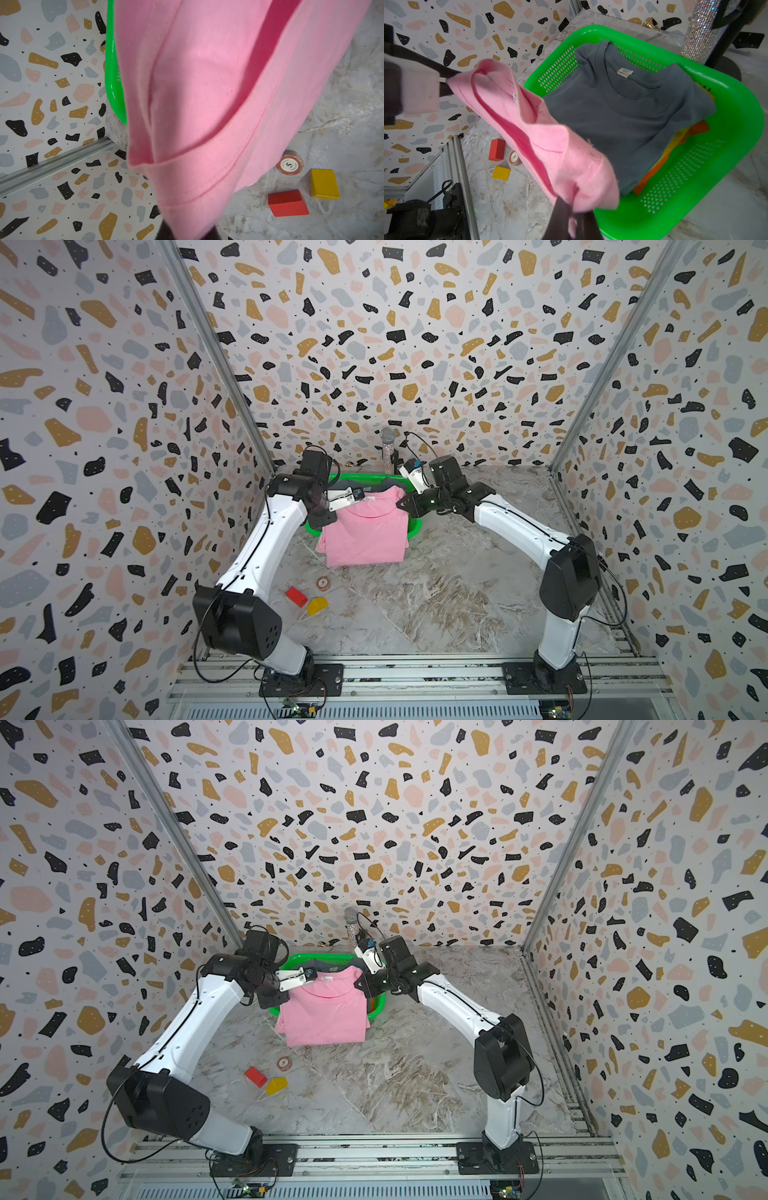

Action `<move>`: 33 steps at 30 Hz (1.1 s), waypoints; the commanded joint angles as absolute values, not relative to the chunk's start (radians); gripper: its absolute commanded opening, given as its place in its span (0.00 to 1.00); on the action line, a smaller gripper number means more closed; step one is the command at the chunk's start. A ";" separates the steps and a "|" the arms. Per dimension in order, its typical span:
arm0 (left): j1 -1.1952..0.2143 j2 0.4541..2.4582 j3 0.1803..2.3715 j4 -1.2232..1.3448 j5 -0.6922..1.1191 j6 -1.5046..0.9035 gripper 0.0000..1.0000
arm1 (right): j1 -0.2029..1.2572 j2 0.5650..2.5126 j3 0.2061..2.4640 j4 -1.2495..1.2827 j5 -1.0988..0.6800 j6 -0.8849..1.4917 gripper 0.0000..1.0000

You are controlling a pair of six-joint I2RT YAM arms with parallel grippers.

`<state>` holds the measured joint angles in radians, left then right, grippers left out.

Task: Put the folded t-shirts into the basket
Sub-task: Place the T-shirt in the bin.

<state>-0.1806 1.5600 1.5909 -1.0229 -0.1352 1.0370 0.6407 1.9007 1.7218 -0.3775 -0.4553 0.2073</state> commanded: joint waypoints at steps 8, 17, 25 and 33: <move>-0.137 1.722 1.730 -0.944 -0.156 1.013 0.00 | 0.627 2.056 2.043 -0.590 -0.409 0.089 0.00; -0.111 1.853 1.832 -0.908 -0.171 0.972 0.00 | 0.583 2.186 2.202 -0.654 -0.409 0.054 0.00; -0.110 1.921 1.862 -0.870 -0.166 0.927 0.00 | 0.556 2.306 2.366 -0.736 -0.434 0.011 0.00; -0.109 1.953 1.858 -0.827 -0.176 0.915 0.00 | 0.545 2.359 2.417 -0.751 -0.436 -0.005 0.00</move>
<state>-0.1234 1.9446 1.8332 -0.8806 -0.1448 0.9371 0.5602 2.3657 2.3650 -0.7132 -0.4385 0.0162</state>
